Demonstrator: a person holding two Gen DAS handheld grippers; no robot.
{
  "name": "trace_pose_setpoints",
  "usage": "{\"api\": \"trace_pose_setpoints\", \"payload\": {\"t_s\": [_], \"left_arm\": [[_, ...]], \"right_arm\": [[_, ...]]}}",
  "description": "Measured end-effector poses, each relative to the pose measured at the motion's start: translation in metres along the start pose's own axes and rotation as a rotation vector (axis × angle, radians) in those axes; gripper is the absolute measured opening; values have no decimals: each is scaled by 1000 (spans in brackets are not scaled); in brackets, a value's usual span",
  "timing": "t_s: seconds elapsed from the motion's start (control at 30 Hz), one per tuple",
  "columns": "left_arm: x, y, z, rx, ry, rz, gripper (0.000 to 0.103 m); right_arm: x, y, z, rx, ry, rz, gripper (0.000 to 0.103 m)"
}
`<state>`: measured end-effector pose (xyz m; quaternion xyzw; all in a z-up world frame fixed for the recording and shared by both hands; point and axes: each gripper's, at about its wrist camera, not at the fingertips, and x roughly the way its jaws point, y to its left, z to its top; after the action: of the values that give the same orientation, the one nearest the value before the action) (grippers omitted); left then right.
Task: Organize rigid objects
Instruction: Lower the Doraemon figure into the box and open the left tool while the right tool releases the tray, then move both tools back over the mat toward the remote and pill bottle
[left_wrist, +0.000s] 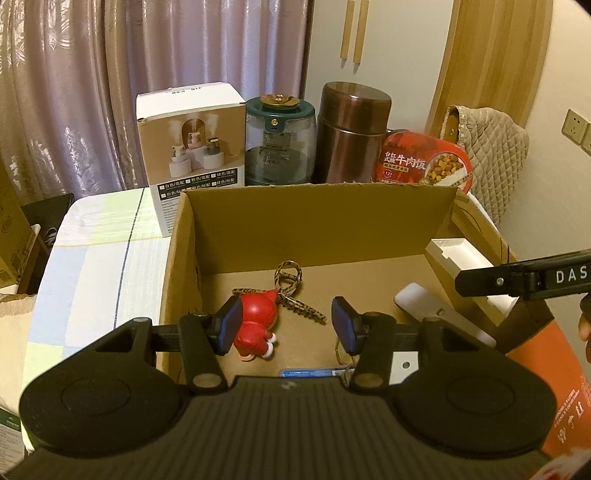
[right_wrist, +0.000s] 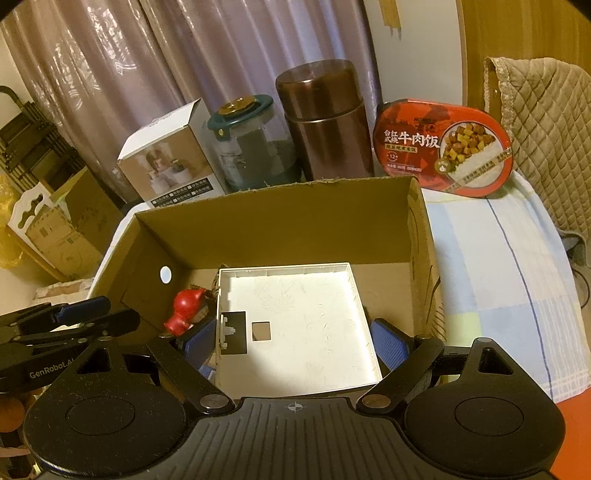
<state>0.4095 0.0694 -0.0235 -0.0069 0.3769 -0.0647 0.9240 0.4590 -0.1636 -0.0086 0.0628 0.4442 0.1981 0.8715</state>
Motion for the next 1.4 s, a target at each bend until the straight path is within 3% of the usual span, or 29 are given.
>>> {"api": "trace_pose_setpoints", "payload": {"t_s": [0.43, 0.6, 0.73, 1.17, 1.4], "left_arm": [[-4, -1, -1, 1, -6, -4, 48], [-12, -6, -3, 21, -11, -2, 48], [-25, -12, -4, 32, -34, -7, 48], [-84, -39, -23, 8, -91, -42, 48], [-134, -50, -56, -41, -121, -48, 48]], "right_arm": [[5, 0, 0, 12, -11, 9, 86], [0, -11, -1, 74, -94, 63, 87], [-9, -23, 0, 120, -137, 52, 89], [-65, -29, -24, 121, -171, 24, 90], [-119, -19, -63, 117, -201, 23, 90]]}}
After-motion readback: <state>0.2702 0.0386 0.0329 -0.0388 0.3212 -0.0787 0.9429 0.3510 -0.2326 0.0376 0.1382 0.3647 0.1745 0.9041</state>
